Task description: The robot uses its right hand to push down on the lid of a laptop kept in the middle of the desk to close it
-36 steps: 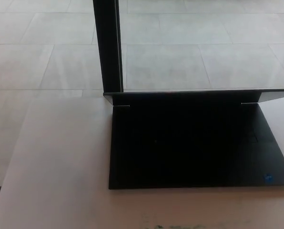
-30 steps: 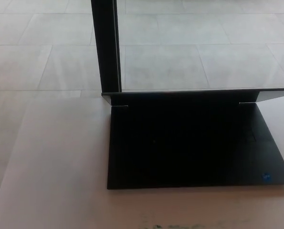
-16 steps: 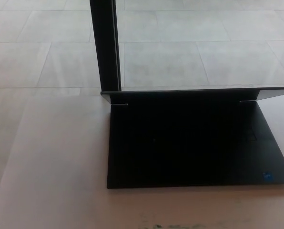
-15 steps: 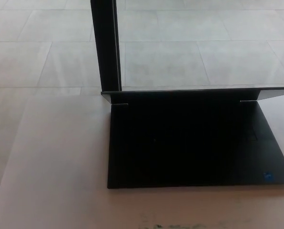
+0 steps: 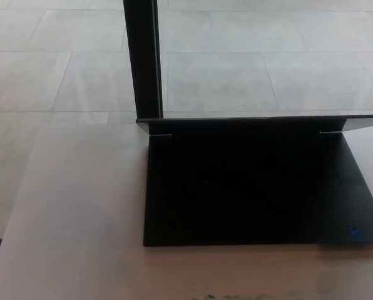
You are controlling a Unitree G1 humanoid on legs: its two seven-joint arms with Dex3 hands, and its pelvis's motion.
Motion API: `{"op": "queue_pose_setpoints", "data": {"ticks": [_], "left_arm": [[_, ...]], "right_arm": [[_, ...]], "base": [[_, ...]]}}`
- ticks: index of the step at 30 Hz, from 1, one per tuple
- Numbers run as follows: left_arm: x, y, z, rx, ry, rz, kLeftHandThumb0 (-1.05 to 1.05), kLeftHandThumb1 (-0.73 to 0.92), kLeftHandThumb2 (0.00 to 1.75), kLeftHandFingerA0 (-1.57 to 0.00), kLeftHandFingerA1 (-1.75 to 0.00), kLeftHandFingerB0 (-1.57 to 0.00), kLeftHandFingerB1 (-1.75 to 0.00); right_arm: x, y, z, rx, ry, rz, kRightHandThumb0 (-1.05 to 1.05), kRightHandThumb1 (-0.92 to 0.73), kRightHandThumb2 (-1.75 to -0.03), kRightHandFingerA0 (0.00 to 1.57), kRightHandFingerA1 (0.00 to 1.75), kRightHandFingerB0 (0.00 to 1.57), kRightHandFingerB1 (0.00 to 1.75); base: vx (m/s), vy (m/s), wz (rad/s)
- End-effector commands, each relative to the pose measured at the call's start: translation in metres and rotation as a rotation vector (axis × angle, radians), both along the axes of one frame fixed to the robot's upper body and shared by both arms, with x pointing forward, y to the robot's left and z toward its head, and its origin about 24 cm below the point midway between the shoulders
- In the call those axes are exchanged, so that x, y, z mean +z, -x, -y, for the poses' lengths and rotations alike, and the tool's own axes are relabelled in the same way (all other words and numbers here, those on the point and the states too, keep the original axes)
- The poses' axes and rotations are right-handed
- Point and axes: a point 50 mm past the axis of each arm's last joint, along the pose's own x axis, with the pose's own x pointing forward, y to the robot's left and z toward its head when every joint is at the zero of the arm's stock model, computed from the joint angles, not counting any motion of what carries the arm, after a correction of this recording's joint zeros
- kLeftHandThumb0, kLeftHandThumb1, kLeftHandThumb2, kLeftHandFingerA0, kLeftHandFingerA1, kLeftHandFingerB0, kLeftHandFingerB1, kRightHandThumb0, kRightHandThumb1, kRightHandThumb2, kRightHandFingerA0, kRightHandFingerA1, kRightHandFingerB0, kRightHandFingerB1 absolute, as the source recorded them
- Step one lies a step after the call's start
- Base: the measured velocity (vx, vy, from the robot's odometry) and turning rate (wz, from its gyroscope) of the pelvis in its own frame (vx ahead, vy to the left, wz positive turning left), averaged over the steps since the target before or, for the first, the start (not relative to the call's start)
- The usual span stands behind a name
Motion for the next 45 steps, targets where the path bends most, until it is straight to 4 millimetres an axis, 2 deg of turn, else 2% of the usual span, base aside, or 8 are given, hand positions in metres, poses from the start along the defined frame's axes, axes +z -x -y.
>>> {"op": "queue_pose_setpoints", "data": {"ticks": [1, 2, 15, 18, 28, 29, 31, 45], "left_arm": [[0.01, 0.0, -0.01, 0.028, 0.018, 0.053, -1.05, 0.65, 0.65, -0.24, -0.4, -0.22, -0.34], [0.01, -0.001, -0.01, 0.032, 0.025, 0.054, -1.05, 0.48, 0.99, -0.2, -0.45, -0.18, -0.39], [0.011, -0.003, -0.01, 0.036, 0.023, 0.058, -1.05, 0.65, 0.65, -0.26, -0.41, -0.23, -0.34], [0.012, -0.004, -0.011, 0.031, 0.021, 0.063, -1.05, 0.47, 0.99, -0.22, -0.46, -0.19, -0.39], [0.014, -0.005, -0.012, 0.022, 0.011, 0.059, -1.05, 0.65, 0.66, -0.25, -0.41, -0.22, -0.34], [0.014, -0.005, -0.012, 0.023, 0.011, 0.056, -1.05, 0.47, 1.0, -0.22, -0.46, -0.2, -0.4], [0.014, -0.005, -0.012, 0.025, 0.013, 0.058, -1.05, 0.65, 0.65, -0.25, -0.42, -0.23, -0.35], [0.015, -0.004, -0.014, 0.008, -0.004, 0.053, -1.05, 0.66, 0.66, -0.25, -0.41, -0.22, -0.35]], "right_arm": [[-0.036, -0.012, -0.028, 0.014, 0.388, -0.13, -0.9, -0.92, -0.71, 0.21, 0.43, 0.2, 0.31], [-0.055, -0.019, -0.03, 0.022, 0.414, -0.2, -0.92, -0.92, -0.7, 0.2, 0.41, 0.22, 0.3], [-0.125, -0.016, -0.034, 0.063, 0.747, -0.446, -0.89, -0.91, -0.69, 0.19, 0.49, 0.22, 0.3], [-0.134, -0.016, -0.029, 0.048, 0.796, -0.465, -0.88, -0.91, -0.68, 0.23, 0.5, 0.24, 0.31], [-0.164, -0.008, 0.004, -0.026, 0.903, -0.564, -0.84, -0.9, -0.68, 0.26, 0.47, 0.27, 0.3], [-0.167, -0.006, 0.005, -0.022, 0.913, -0.573, -0.85, -0.91, -0.68, 0.24, 0.48, 0.25, 0.31], [-0.17, -0.004, 0.007, -0.015, 0.917, -0.582, -0.86, -0.91, -0.68, 0.24, 0.47, 0.25, 0.3], [-0.244, 0.048, 0.01, 0.082, 0.918, -0.735, -0.88, -0.91, -0.74, 0.22, 0.47, 0.2, 0.32]], "base": [[0.0, 0.0, 0.0], [0.0, 0.0, 0.0], [0.0, 0.0, 0.0], [0.0, 0.0, 0.0], [0.0, 0.0, 0.0], [0.0, 0.0, 0.0], [0.0, 0.0, 0.0], [0.0, 0.0, 0.0]]}}
